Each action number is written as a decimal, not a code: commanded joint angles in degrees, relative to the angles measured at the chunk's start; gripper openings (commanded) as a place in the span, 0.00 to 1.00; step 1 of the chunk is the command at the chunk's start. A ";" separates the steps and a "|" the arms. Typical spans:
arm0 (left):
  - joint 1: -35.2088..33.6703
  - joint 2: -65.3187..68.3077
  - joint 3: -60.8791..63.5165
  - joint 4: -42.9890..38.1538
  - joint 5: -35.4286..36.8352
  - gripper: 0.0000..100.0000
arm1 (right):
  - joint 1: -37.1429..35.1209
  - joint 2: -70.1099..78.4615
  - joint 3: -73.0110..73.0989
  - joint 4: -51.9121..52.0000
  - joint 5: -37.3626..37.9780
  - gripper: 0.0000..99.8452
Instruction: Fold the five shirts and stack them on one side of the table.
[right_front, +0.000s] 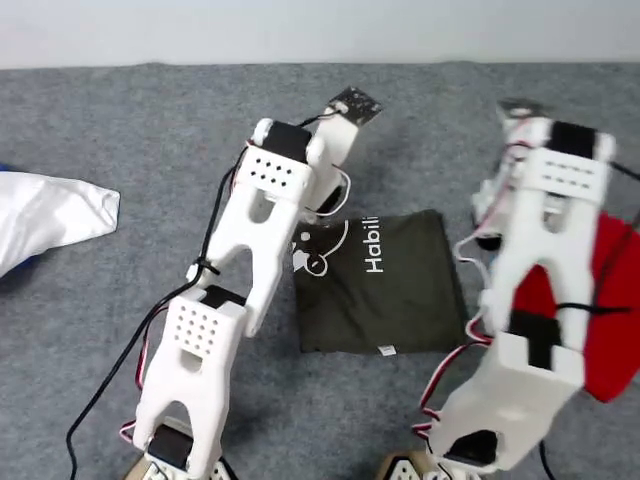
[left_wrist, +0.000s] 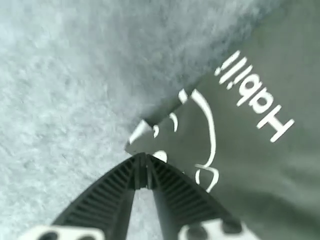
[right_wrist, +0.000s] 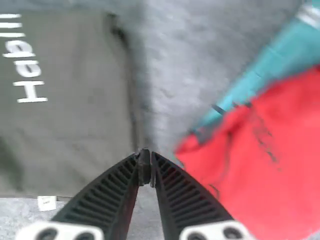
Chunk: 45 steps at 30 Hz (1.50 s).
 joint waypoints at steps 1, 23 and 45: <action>-0.18 -2.55 2.86 1.41 -0.44 0.01 | -4.79 2.07 -2.64 -5.05 0.44 0.01; -6.68 1.49 0.48 1.67 -0.09 0.01 | -5.58 13.23 -4.57 -14.37 0.62 0.01; -26.99 -34.02 36.53 1.58 -0.18 0.01 | -12.88 9.10 3.34 0.84 -16.88 0.33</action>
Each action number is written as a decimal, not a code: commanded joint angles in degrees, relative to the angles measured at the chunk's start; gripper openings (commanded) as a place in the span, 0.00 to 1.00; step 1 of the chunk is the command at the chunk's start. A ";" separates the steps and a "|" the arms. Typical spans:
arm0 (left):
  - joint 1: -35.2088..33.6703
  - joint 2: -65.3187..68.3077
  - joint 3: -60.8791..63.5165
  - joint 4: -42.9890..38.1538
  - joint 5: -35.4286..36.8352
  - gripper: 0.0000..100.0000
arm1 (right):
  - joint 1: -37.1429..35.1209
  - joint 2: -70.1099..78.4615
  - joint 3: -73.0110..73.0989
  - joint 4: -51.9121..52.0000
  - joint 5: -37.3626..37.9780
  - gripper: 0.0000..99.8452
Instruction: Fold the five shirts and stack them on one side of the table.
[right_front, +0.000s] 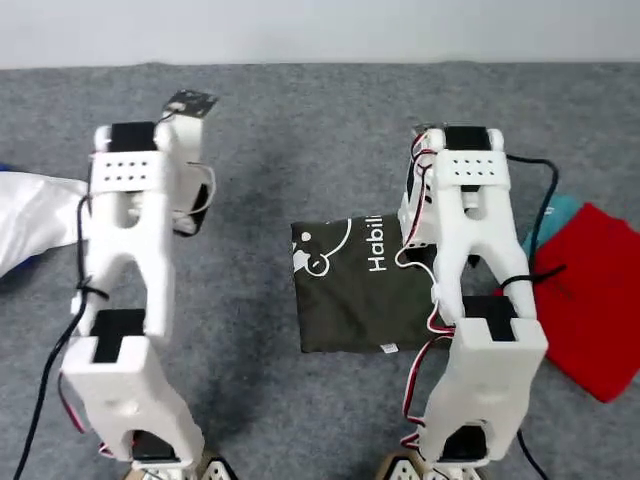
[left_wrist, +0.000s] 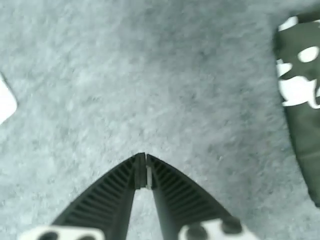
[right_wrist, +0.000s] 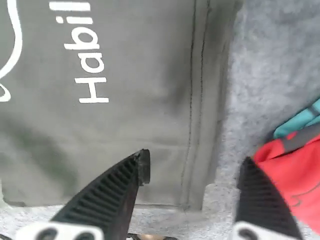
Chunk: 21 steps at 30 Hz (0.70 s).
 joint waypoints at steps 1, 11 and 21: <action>-1.93 -4.75 1.10 1.67 -0.18 0.01 | -0.66 2.51 -0.44 -0.84 -1.49 0.33; -1.93 -5.01 1.19 1.67 -0.09 0.01 | -0.84 14.64 -0.44 -7.52 -1.58 0.32; -2.02 -5.01 1.27 1.67 -0.09 0.01 | -1.36 15.25 -0.97 -4.18 2.64 0.02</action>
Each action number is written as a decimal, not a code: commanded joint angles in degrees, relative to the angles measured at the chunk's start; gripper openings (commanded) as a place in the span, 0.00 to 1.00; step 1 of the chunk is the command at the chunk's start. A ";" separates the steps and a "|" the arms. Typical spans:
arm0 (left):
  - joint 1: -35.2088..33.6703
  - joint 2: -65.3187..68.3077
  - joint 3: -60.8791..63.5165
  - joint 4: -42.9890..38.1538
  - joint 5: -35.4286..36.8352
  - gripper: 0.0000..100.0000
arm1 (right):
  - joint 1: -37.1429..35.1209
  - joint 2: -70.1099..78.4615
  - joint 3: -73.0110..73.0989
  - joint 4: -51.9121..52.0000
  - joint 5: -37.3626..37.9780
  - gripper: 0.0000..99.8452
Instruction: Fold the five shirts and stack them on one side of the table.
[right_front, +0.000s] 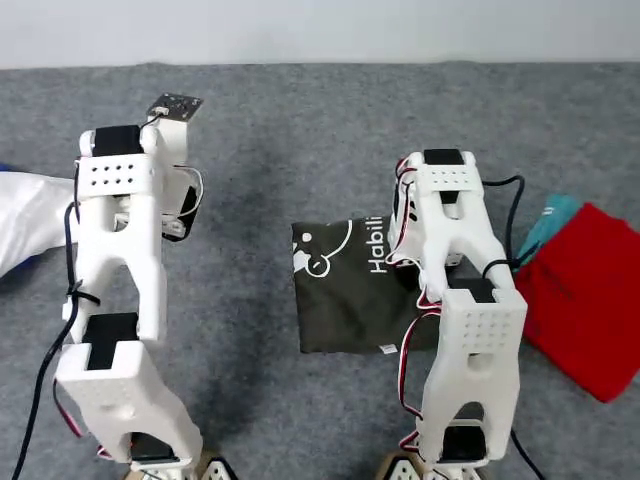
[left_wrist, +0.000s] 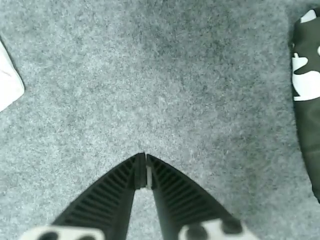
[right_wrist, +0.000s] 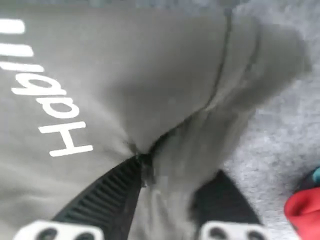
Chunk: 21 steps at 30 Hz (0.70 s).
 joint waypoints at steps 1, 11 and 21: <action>-0.35 -3.60 -0.13 1.58 -0.09 0.01 | 0.04 -0.04 -0.44 1.98 2.46 0.01; -0.35 -3.60 -0.13 1.58 -0.09 0.01 | 7.87 1.27 -26.90 5.58 33.23 0.01; -0.35 -3.60 -0.13 1.58 -0.09 0.01 | 2.77 13.49 -43.16 0.04 53.98 0.01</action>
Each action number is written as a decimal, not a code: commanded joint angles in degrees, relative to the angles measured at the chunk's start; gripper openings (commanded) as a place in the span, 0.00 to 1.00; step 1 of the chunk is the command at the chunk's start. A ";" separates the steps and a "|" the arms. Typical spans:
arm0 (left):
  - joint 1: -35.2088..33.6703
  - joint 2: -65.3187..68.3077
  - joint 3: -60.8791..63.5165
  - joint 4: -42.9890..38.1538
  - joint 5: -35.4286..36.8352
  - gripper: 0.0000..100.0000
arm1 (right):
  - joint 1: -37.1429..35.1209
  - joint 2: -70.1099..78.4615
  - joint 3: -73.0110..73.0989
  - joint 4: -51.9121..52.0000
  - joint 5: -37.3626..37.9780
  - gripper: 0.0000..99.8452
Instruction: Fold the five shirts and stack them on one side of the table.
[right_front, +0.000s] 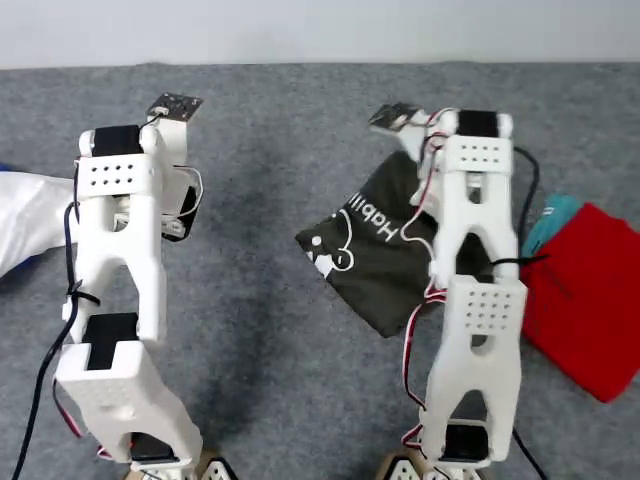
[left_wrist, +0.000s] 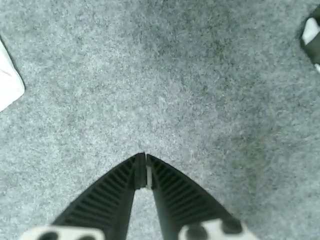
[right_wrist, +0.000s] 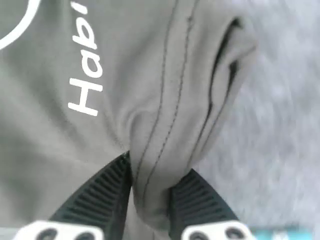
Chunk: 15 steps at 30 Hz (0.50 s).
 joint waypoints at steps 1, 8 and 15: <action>-0.35 -3.60 -0.13 1.58 -0.09 0.01 | -0.92 1.89 -7.65 -1.63 1.41 0.01; -0.35 -3.60 -0.04 1.58 -0.09 0.01 | -0.48 3.03 -25.67 5.23 -20.22 0.20; -0.35 -3.52 -0.04 1.58 -0.09 0.01 | -0.13 3.03 -31.65 6.37 -42.20 0.27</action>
